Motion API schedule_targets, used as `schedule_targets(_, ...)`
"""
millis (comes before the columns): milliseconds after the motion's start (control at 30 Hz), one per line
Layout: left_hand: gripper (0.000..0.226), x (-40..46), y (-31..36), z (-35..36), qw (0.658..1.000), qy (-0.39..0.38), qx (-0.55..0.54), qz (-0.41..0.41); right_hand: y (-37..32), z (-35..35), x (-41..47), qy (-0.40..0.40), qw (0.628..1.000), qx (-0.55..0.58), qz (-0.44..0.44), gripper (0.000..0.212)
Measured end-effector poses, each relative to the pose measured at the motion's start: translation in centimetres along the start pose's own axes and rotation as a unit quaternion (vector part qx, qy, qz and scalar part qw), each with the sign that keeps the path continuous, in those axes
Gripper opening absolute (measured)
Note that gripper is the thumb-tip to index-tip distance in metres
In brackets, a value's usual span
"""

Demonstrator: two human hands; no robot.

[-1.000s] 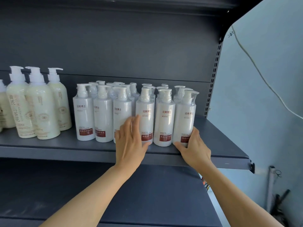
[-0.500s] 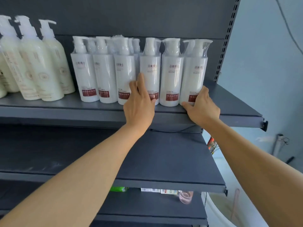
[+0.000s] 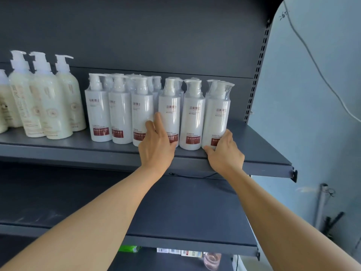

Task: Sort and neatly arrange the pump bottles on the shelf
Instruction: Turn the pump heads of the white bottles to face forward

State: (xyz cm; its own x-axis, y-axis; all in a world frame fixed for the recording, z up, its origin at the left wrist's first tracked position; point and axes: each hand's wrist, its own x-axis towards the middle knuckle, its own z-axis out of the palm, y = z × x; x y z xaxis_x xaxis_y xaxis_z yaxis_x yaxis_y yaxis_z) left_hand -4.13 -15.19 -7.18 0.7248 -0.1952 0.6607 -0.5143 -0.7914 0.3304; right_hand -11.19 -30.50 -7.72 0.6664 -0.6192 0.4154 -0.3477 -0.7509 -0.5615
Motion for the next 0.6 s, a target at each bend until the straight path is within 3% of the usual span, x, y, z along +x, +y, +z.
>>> schedule_targets(400,0.088,0.4,0.3,0.2,1.000,-0.014,-0.013,-0.007,-0.4,-0.1,-0.2,-0.003,1.000,-0.006,0.023,0.042)
schedule_targets(600,0.085,0.3,-0.5,-0.6,0.999,-0.036,-0.014,0.024,-1.0,-0.7,-0.4,-0.032,0.998,0.016,0.049,0.051)
